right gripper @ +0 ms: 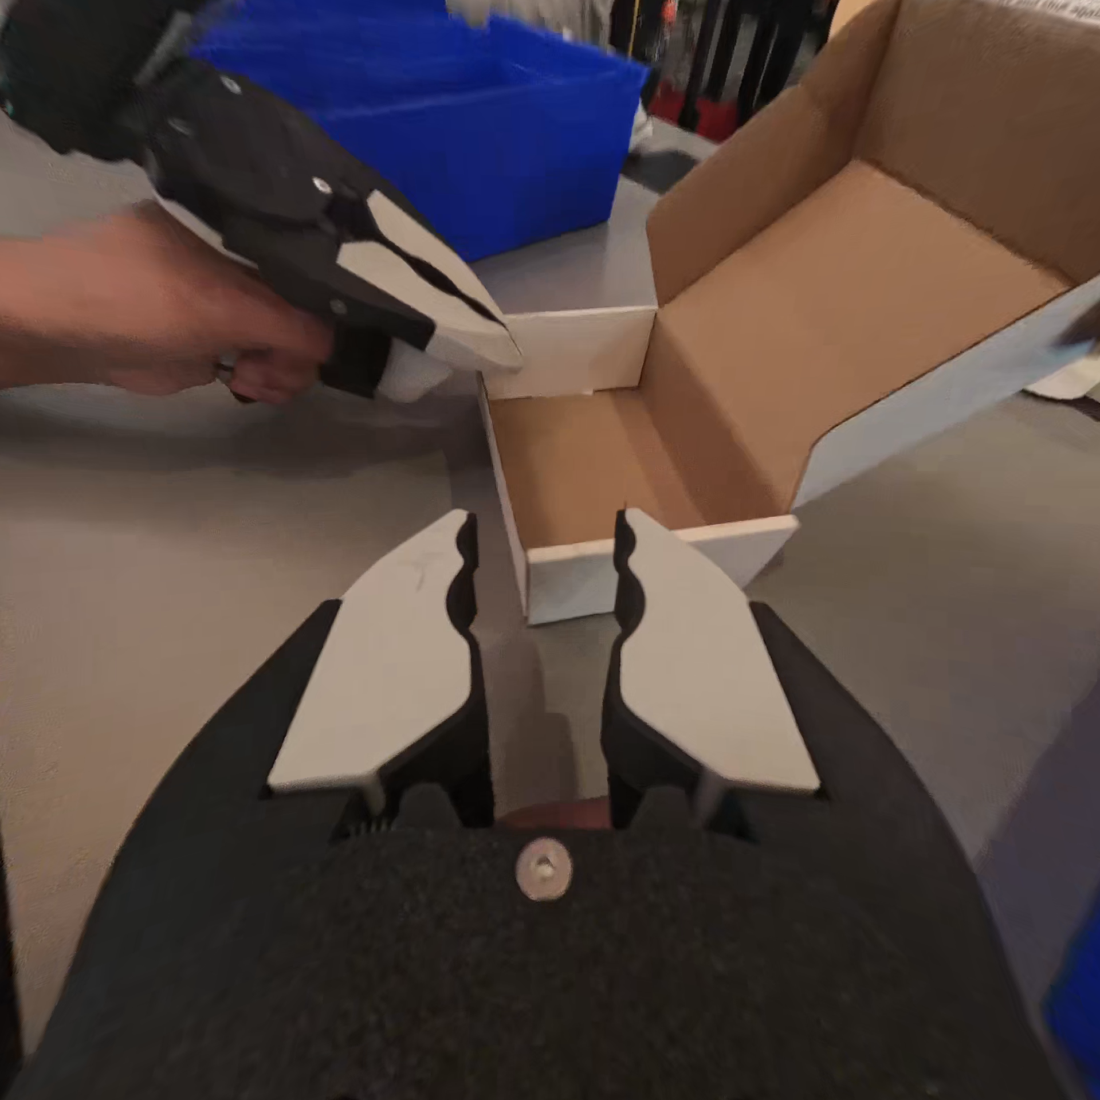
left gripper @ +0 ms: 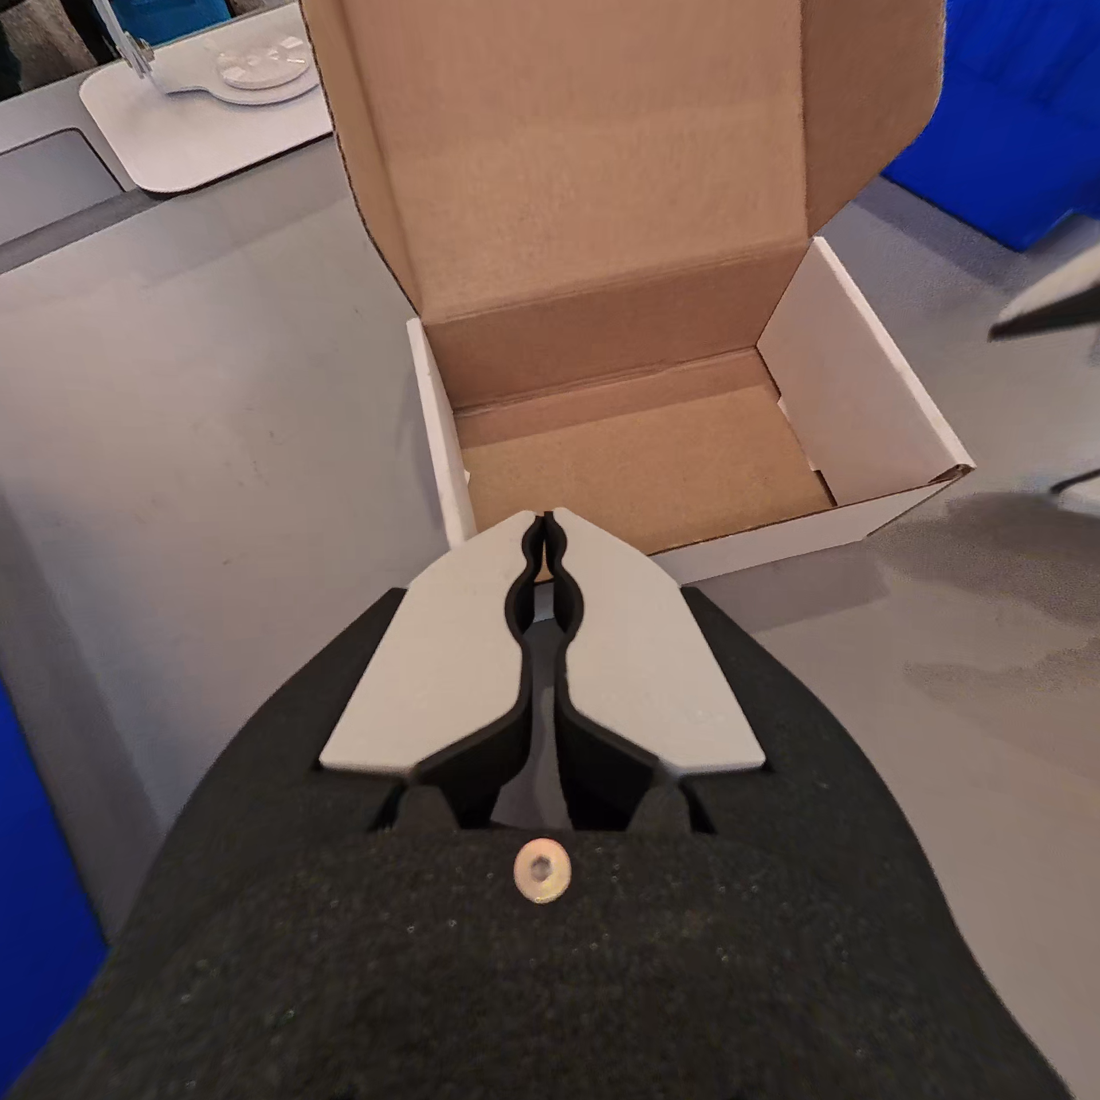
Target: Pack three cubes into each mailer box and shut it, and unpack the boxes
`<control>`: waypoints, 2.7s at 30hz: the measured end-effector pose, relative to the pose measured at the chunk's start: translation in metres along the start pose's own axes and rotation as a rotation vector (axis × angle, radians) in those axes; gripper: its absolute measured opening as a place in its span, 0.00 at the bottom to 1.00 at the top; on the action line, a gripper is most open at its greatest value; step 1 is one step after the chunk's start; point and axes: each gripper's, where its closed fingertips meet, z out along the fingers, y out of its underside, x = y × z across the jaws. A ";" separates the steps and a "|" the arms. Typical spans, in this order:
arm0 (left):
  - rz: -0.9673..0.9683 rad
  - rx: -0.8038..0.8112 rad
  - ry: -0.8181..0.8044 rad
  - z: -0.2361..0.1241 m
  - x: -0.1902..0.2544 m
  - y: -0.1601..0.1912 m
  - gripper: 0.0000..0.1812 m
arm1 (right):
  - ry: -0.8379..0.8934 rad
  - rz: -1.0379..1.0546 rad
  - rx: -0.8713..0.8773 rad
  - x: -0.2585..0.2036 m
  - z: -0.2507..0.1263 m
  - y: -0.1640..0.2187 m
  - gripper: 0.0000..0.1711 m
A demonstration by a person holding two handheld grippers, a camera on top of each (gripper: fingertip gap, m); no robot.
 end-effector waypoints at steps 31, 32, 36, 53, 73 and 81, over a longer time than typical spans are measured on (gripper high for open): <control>-0.169 -0.263 -0.292 -0.156 -0.114 0.024 0.42 | 0.026 0.026 -0.069 0.018 0.022 0.016 0.18; -0.216 -0.339 -0.346 -0.168 -0.139 0.038 0.42 | 0.025 0.024 -0.071 0.018 0.022 0.016 0.18; -0.489 -0.448 -0.496 -0.181 -0.227 0.077 0.38 | 0.008 0.025 -0.073 0.017 0.022 0.016 0.19; -0.639 -0.612 -0.619 -0.143 -0.281 0.129 0.25 | 0.025 -0.038 -0.033 0.018 0.008 0.006 0.20; -0.419 -0.161 -0.564 -0.203 -0.237 -0.014 0.24 | -0.012 -0.021 -0.072 0.008 0.005 0.019 0.21; -0.116 -0.108 -0.048 -0.099 -0.054 -0.108 0.24 | -0.003 -0.031 -0.066 0.013 0.004 0.019 0.20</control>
